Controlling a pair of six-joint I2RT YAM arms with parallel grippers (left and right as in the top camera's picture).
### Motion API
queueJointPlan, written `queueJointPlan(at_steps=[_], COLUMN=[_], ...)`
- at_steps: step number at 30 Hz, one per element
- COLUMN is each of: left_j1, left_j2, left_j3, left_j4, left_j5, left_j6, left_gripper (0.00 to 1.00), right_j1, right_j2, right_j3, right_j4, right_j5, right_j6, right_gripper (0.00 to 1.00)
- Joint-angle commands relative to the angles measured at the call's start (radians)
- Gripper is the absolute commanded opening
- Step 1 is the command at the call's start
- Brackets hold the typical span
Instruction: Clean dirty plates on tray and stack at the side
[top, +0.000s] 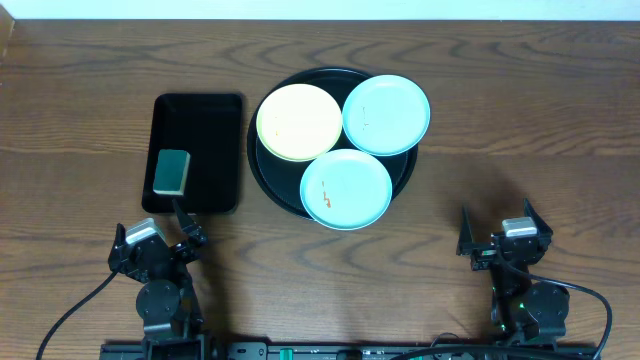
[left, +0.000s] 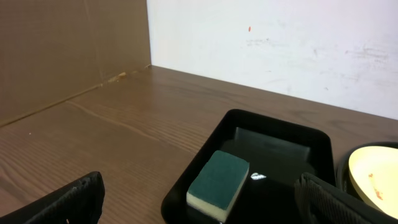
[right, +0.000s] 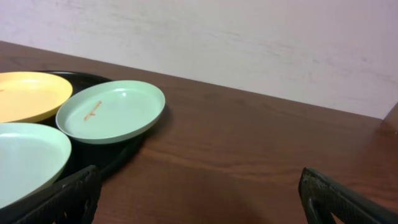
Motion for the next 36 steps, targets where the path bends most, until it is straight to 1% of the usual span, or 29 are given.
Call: queueJointPlan(at_steps=[1,32,34,36], left_j1=[0.003,0.003,0.003,0.003], left_j2=[0.002,0.002,0.002,0.002], left_j3=[-0.017,-0.017,-0.017,-0.017], left_j4=[-0.041,-0.041,-0.041,-0.043], left_j5=[-0.027,-0.026,0.013,0.100], left_j6=[0.017,0.017,0.016,0.016], left_gripper=[0.98,0.98,0.98,0.98], right_j1=[-0.019,-0.019,-0.019,-0.019], right_j2=[-0.006,-0.006,-0.006,-0.006], right_j3=[-0.001,-0.001,-0.001,-0.001], right_j4=[-0.005,-0.005,-0.005,-0.005], right_j5=[0.010,0.010,0.010,0.010], right_j6=[-0.008,-0.008,-0.008,-0.008], right_gripper=[0.99,0.99,0.99,0.99])
